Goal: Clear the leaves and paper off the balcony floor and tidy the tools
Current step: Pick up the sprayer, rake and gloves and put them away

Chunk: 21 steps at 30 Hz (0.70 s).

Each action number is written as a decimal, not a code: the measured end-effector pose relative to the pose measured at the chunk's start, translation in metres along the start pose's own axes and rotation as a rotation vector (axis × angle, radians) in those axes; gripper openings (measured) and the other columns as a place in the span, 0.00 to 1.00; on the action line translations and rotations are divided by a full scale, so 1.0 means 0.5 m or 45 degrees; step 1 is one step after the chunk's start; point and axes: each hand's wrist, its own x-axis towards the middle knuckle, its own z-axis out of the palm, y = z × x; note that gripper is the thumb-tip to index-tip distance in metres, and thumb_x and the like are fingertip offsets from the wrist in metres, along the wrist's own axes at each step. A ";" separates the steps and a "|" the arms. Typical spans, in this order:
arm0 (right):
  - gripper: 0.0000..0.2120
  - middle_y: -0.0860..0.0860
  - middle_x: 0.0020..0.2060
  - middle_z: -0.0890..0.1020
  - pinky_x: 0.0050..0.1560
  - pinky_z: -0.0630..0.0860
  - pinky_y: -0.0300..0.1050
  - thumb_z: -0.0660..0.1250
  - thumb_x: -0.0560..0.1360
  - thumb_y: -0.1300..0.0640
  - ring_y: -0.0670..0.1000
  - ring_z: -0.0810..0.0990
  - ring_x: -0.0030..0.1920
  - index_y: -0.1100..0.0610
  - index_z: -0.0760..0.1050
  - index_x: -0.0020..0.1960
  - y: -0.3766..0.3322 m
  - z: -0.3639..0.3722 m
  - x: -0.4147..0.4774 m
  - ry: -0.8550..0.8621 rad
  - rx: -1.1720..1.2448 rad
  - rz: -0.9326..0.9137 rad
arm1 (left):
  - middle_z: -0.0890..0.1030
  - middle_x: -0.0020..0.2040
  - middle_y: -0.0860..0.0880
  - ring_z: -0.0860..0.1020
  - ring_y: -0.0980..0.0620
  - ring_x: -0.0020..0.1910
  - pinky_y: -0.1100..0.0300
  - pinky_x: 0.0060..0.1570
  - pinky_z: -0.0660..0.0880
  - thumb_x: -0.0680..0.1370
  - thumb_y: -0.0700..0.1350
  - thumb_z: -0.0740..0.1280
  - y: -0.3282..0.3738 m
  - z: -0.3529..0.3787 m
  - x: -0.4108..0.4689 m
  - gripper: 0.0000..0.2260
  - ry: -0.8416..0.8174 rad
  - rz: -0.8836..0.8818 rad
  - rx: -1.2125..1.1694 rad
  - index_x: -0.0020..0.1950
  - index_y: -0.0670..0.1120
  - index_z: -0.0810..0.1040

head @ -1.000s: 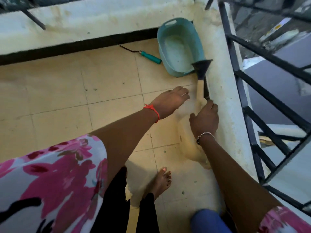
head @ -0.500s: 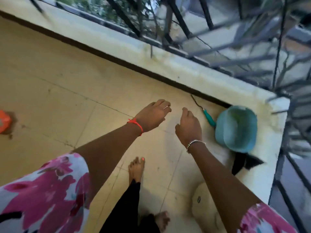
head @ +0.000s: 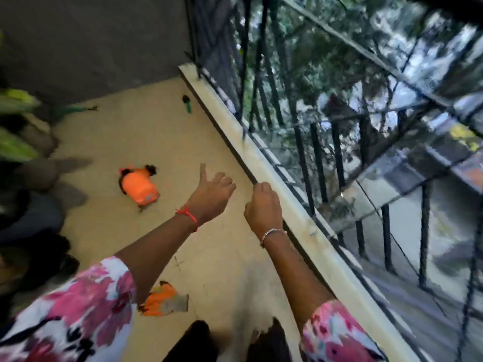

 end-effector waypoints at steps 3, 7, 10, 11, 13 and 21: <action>0.14 0.60 0.59 0.72 0.57 0.68 0.49 0.59 0.74 0.65 0.60 0.73 0.58 0.64 0.70 0.59 -0.085 -0.069 0.009 -0.091 -0.050 -0.264 | 0.76 0.58 0.44 0.70 0.44 0.65 0.28 0.65 0.52 0.77 0.39 0.61 -0.057 -0.041 -0.073 0.11 -0.129 -0.293 -0.081 0.59 0.43 0.76; 0.13 0.59 0.60 0.72 0.56 0.69 0.50 0.59 0.76 0.64 0.60 0.73 0.58 0.64 0.70 0.60 -0.179 -0.110 -0.012 -0.220 -0.214 -0.553 | 0.79 0.54 0.42 0.74 0.42 0.60 0.28 0.63 0.56 0.75 0.36 0.63 -0.102 -0.082 -0.190 0.09 -0.061 -0.599 -0.238 0.53 0.40 0.79; 0.14 0.59 0.61 0.71 0.57 0.70 0.50 0.60 0.77 0.62 0.59 0.73 0.59 0.64 0.70 0.62 -0.247 -0.123 -0.030 -0.276 -0.252 -0.693 | 0.78 0.56 0.41 0.73 0.42 0.62 0.28 0.65 0.49 0.76 0.36 0.62 -0.128 -0.129 -0.262 0.10 -0.064 -0.749 -0.262 0.54 0.40 0.79; 0.15 0.59 0.62 0.71 0.57 0.70 0.50 0.60 0.77 0.62 0.59 0.73 0.59 0.64 0.70 0.62 -0.270 -0.125 -0.034 -0.306 -0.232 -0.717 | 0.77 0.58 0.42 0.72 0.43 0.63 0.30 0.66 0.48 0.77 0.37 0.61 -0.139 -0.142 -0.281 0.11 -0.111 -0.793 -0.271 0.56 0.41 0.78; 0.15 0.59 0.61 0.71 0.57 0.71 0.50 0.60 0.76 0.63 0.60 0.74 0.58 0.64 0.70 0.62 -0.319 -0.119 -0.038 -0.369 -0.223 -0.759 | 0.75 0.61 0.45 0.69 0.45 0.65 0.32 0.68 0.48 0.79 0.40 0.59 -0.173 -0.155 -0.317 0.13 -0.168 -0.855 -0.268 0.61 0.43 0.76; 0.15 0.60 0.60 0.70 0.56 0.73 0.52 0.60 0.75 0.65 0.63 0.76 0.55 0.65 0.71 0.61 -0.503 -0.020 -0.027 -0.528 -0.103 -0.620 | 0.75 0.59 0.45 0.70 0.46 0.64 0.33 0.69 0.51 0.78 0.39 0.59 -0.328 -0.108 -0.455 0.11 -0.320 -0.904 -0.374 0.59 0.43 0.76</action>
